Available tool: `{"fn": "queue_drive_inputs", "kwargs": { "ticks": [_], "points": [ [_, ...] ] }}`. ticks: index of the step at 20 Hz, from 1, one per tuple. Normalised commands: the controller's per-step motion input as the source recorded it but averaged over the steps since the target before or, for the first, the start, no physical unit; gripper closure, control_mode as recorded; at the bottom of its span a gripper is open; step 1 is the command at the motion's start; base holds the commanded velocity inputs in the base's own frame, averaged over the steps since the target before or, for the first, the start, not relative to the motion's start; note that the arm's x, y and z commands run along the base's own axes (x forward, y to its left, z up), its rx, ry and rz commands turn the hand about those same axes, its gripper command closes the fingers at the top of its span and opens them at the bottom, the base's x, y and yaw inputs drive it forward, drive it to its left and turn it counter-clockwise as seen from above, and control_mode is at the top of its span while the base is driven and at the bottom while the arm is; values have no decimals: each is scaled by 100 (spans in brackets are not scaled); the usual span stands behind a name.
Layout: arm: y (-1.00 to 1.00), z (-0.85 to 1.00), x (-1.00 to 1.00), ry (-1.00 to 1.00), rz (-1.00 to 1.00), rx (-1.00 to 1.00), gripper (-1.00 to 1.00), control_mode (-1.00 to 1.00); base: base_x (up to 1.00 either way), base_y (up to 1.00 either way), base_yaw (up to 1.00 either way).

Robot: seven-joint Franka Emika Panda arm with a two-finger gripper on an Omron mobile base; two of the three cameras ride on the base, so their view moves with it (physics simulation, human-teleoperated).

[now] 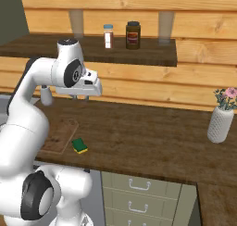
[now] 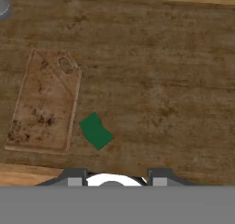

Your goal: Pick up the sponge from the counter and clean the cutting board by briefly scrubbing or pressing down on the cutting board. Once finished, release the sponge.

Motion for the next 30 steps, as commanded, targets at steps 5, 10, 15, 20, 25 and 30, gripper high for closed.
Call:
{"fn": "queue_drive_inputs", "kwargs": {
  "ticks": [5,10,15,20,25,30],
  "points": [
    [0,-34,0,11,0,-3,-100,-100,0,0,0],
    [5,-84,0,34,9,-5,-100,-100,0,0,0],
    [7,-100,0,26,31,0,-100,-100,0,0,0],
    [34,-91,0,7,28,0,-100,-100,0,0,0],
    [18,-71,0,-1,26,0,-100,-100,0,0,0],
    [2,-57,0,-2,25,0,-100,-100,0,0,0]
  ]
}}
